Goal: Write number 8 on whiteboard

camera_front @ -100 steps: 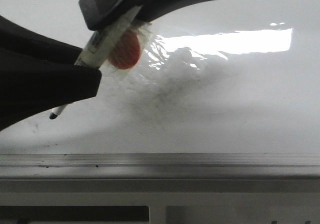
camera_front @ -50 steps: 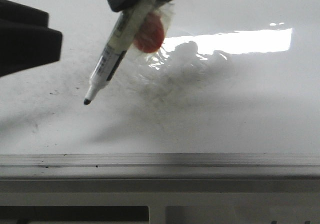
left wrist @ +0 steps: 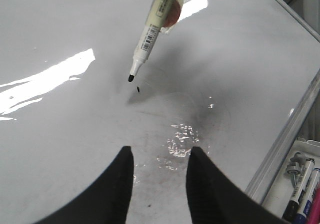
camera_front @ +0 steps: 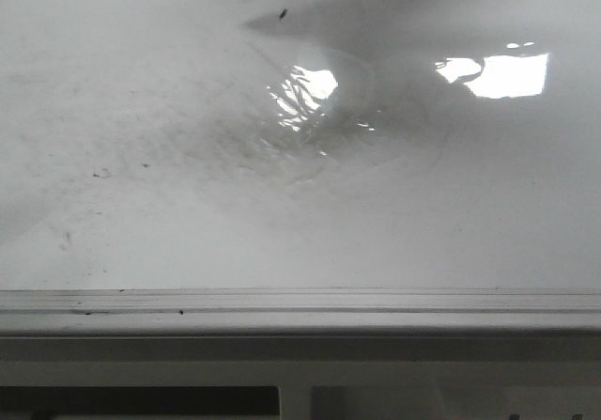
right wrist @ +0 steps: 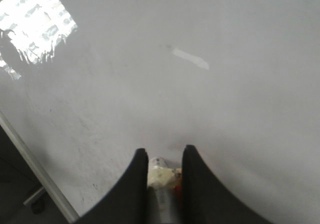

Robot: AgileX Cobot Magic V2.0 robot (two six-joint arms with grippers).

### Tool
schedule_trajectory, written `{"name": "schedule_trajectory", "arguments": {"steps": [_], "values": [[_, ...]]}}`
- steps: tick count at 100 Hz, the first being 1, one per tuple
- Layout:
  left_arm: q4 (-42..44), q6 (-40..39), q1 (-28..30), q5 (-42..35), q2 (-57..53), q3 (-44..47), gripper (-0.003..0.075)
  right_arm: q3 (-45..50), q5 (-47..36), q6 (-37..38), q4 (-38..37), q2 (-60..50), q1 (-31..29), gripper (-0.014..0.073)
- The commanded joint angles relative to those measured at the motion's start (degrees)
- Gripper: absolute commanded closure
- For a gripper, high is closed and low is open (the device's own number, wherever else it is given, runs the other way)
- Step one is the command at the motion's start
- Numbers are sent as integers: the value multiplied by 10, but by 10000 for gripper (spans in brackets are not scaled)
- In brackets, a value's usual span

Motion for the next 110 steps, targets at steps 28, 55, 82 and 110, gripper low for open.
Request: {"name": "schedule_trajectory", "arguments": {"steps": [28,55,82,110], "values": [[-12,-7,-1,-39,-1,-16,477,-20,9,-2,-14,38,-4,643],[-12,-7,-1,-39,-1,-16,477,-3,92,21,-45,30,6,643],[-12,-7,-1,-39,-1,-16,477,-16,-20,21,-60,34,29,643],[-12,-7,-1,-33,-1,-16,477,-45,-3,32,-101,18,-17,643]]}}
